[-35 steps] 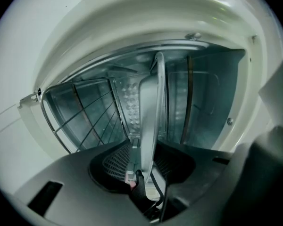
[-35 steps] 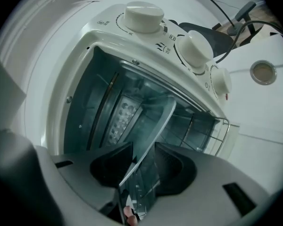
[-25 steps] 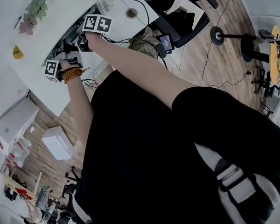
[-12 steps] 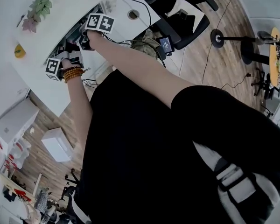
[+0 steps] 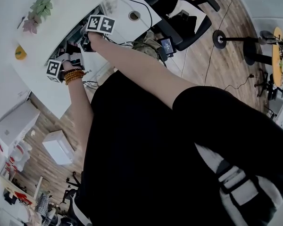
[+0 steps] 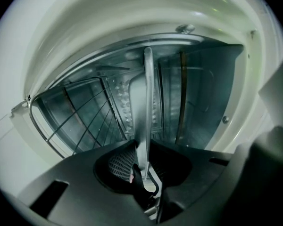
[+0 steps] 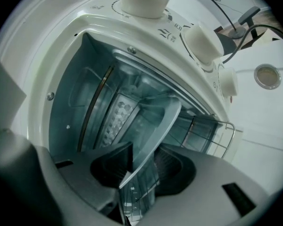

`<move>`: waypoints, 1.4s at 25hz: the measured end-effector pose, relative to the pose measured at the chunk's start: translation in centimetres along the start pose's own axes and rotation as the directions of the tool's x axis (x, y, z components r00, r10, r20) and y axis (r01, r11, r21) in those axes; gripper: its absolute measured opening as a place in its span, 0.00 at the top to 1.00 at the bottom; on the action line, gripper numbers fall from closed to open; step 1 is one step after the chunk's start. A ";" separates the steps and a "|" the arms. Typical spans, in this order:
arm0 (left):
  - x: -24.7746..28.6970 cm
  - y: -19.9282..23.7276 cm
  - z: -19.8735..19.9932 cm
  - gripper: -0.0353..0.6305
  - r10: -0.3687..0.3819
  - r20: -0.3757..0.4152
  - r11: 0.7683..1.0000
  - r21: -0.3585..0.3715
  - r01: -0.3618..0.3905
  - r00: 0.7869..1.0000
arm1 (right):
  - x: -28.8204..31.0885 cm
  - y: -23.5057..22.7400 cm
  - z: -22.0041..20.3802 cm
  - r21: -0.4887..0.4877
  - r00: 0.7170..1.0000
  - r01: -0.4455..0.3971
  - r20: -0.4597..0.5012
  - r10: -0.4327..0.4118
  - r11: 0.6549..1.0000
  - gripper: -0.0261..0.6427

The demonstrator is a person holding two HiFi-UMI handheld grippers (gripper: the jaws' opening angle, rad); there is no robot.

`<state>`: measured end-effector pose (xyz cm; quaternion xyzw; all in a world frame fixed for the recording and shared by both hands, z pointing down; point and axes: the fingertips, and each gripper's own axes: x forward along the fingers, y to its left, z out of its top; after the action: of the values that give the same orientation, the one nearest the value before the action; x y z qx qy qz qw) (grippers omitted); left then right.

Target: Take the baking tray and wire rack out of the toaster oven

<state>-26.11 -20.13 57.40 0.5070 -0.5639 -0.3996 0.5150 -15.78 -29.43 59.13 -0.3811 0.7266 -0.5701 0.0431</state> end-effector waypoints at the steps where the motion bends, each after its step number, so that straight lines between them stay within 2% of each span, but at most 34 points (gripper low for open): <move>1: 0.0 0.0 0.0 0.81 0.000 0.001 1.000 -0.001 0.000 1.000 | 0.0 0.0 -0.1 -0.003 1.000 0.000 -0.002 0.000 1.000 0.75; 4: -0.2 0.7 -0.4 0.81 0.028 -0.020 1.000 0.012 -0.028 0.999 | 0.1 -1.1 -0.8 -0.001 0.998 0.051 -0.039 -0.051 0.999 0.75; 6: -0.7 1.5 -1.5 0.81 0.059 -0.050 0.998 0.019 -0.058 0.997 | -0.5 -2.9 -1.6 0.071 0.995 0.088 -0.052 -0.084 0.994 0.76; 8: -1.3 2.5 -2.6 0.82 0.092 -0.070 0.996 -0.008 -0.093 0.993 | -1.3 -4.2 -2.1 0.165 0.998 0.068 -0.017 -0.066 0.984 0.78; 11: -1.7 4.1 -3.6 0.82 0.131 -0.091 0.990 -0.039 -0.135 0.987 | -1.7 -5.3 -2.4 0.184 0.998 0.067 -0.008 -0.067 0.981 0.81; 13: -2.2 4.6 -3.6 0.83 0.115 -0.069 0.991 -0.057 -0.119 0.991 | -1.9 -5.3 -2.9 0.183 0.998 0.058 -0.019 -0.056 0.981 0.81; 16: -2.2 4.4 -3.9 0.83 0.104 -0.061 0.993 -0.047 -0.107 0.993 | -2.2 -5.3 -2.7 0.198 0.999 0.036 -0.015 -0.034 0.980 0.82; 35: -4.5 4.4 -5.4 0.83 0.116 -0.030 0.991 -0.070 -0.118 0.993 | -4.6 -5.9 -3.8 0.250 1.000 0.011 -0.014 -0.008 0.968 0.83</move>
<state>-21.71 -14.62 61.75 0.4596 -0.5713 -0.3821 0.5625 -11.42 -24.00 63.80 -0.3725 0.6475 -0.6596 0.0835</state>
